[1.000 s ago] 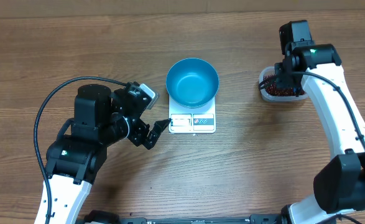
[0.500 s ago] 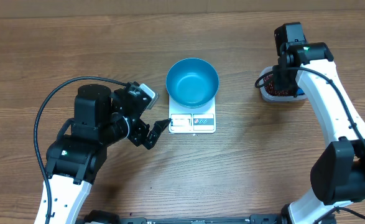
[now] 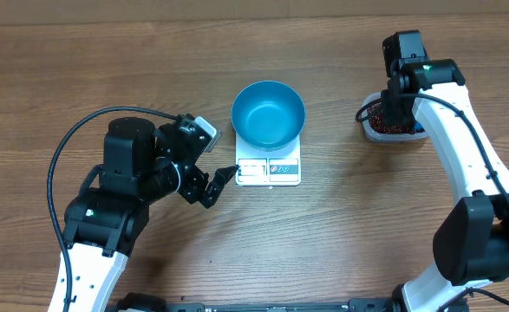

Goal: Scoop item into bowl and weigh 150g on scale
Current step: 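Lower the blue scoop into the red beans with the right gripper, then drag the scoop through the beans with the right gripper to fill it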

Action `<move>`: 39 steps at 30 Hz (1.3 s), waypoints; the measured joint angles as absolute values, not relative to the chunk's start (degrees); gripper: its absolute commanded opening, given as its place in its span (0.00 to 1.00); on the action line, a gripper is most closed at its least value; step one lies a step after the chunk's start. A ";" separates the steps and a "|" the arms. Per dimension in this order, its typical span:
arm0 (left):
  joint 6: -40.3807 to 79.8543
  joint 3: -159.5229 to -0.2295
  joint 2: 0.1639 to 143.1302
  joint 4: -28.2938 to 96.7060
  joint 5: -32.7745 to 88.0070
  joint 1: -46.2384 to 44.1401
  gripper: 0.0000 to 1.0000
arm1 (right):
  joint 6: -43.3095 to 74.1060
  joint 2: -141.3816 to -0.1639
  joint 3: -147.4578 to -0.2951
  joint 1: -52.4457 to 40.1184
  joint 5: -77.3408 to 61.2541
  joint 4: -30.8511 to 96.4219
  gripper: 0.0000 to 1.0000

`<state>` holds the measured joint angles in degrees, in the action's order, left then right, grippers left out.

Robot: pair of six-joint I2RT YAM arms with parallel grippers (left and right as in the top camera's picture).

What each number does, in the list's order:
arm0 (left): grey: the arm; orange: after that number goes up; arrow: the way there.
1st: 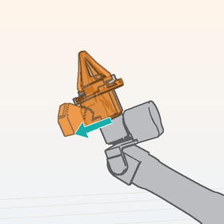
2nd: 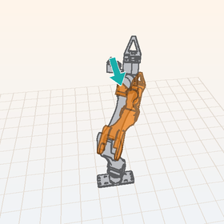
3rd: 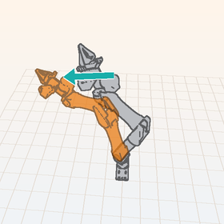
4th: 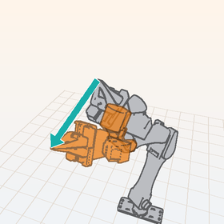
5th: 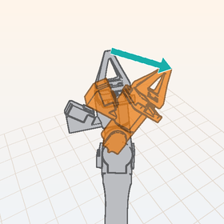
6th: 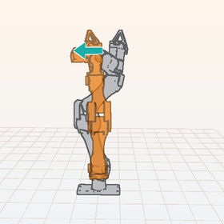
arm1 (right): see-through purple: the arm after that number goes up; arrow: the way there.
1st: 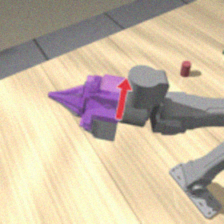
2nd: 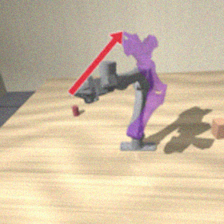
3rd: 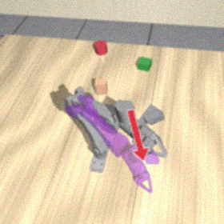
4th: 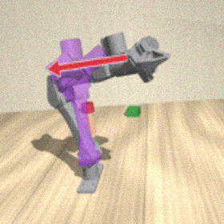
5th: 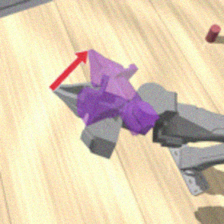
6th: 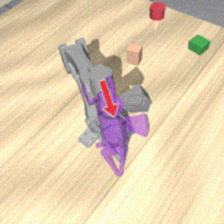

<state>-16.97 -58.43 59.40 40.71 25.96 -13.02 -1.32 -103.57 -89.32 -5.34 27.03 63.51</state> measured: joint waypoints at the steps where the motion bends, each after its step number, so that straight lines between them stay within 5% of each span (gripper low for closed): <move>1: -16.97 -58.43 59.37 40.71 25.96 -13.02 1.00 | -1.52 -103.57 -89.32 -5.34 27.05 63.53 0.04; 39: -16.97 -58.43 59.40 40.71 25.96 -13.02 1.00 | -4.69 -106.19 -89.32 -5.37 20.71 65.71 0.04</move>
<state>-16.97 -58.43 59.40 40.71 25.96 -13.02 -4.69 -106.19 -89.32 -5.37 20.71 65.71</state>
